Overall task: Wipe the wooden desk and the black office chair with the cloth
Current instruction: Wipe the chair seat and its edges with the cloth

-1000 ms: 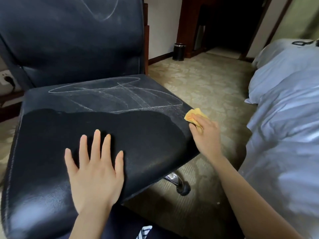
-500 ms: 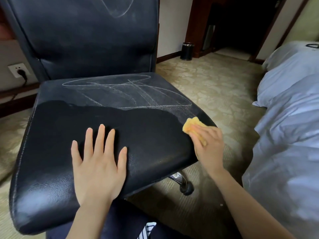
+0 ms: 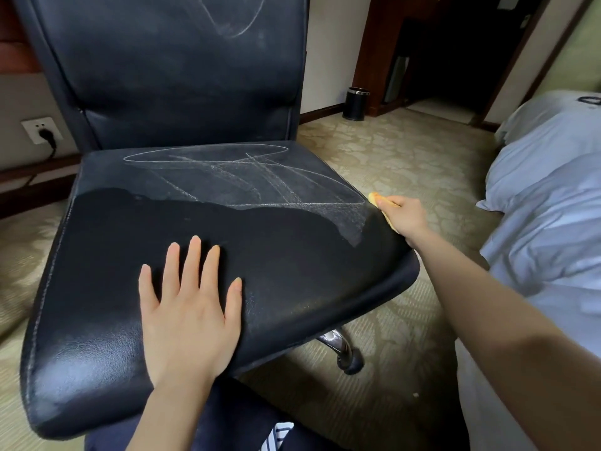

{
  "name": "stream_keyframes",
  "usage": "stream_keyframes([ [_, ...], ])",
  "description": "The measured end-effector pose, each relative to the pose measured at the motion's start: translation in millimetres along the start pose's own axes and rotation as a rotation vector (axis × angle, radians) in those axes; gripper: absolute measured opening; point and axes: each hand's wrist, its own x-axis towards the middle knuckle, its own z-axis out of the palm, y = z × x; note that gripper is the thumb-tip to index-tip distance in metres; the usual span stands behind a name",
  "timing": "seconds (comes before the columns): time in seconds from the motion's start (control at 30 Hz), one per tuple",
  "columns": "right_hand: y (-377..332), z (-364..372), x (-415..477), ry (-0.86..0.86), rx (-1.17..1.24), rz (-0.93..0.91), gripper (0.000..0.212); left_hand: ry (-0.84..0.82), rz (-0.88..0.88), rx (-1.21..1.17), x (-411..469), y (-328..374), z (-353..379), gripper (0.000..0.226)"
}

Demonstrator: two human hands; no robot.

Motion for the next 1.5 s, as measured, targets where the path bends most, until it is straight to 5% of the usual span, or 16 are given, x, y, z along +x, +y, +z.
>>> stream_keyframes([
  [0.23, 15, -18, -63, 0.09, 0.104, -0.091, 0.026, 0.014, -0.01, -0.006, 0, -5, 0, 0.059],
  [0.53, 61, 46, -165, 0.707, 0.464, 0.04, 0.039, 0.021, -0.002, -0.005, 0, -9, 1, 0.059],
  [0.73, 48, 78, -192, 0.679, 0.269, -0.2, 0.043, 0.023, -0.011, -0.012, 0, -11, 1, 0.059],
  [1.03, 42, 108, -231, 0.49, 0.026, -0.867, 0.029, 0.002, -0.023, -0.02, 0, -10, 1, 0.059],
  [1.23, 38, 109, -225, 0.485, -0.125, -1.218, 0.05, 0.0, -0.03, 0.009, 0, -13, 0, 0.06],
  [1.33, 48, 91, -207, 0.472, -0.221, -1.269, 0.053, -0.007, -0.035, 0.018, 0, -12, -1, 0.06],
  [1.5, 45, 55, -174, 0.48, -0.323, -1.16, 0.026, -0.001, -0.05, 0.009, 0, -13, -1, 0.061],
])
